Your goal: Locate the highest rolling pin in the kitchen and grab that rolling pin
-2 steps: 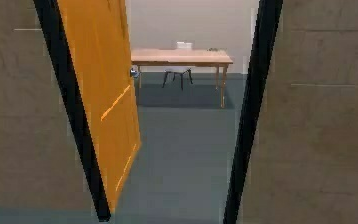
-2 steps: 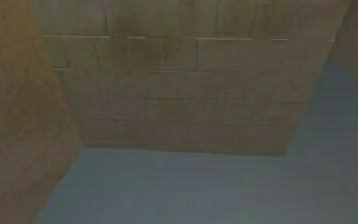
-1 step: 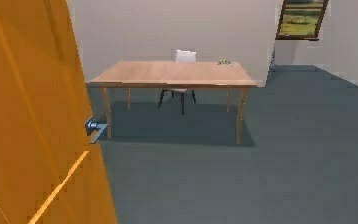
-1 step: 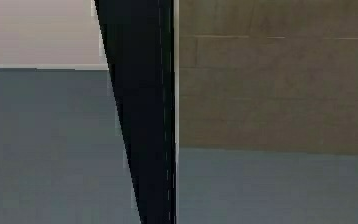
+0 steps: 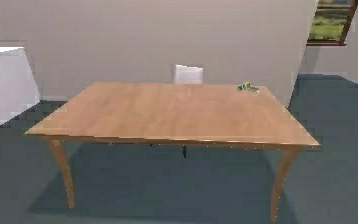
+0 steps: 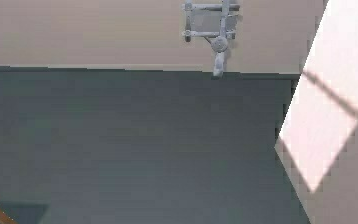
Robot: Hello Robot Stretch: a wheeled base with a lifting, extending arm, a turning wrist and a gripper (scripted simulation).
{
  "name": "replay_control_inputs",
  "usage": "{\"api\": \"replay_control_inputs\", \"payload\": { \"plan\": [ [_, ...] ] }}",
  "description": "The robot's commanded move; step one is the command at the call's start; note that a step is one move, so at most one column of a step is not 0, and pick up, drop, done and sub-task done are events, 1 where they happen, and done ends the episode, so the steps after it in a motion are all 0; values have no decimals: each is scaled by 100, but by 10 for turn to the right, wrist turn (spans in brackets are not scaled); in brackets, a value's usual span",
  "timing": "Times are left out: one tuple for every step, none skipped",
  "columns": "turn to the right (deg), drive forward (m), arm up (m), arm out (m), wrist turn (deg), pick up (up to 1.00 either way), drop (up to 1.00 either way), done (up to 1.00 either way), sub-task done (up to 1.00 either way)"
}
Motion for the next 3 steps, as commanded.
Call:
{"api": "replay_control_inputs", "payload": {
  "plan": [
    [-60, 0, 0, 0, 0, 0, 0, 0, 0],
    [0, 5, 0, 0, 0, 0, 0, 0, 0],
    [450, 0, 0, 0, 0, 0, 0, 0, 0]
  ]
}}
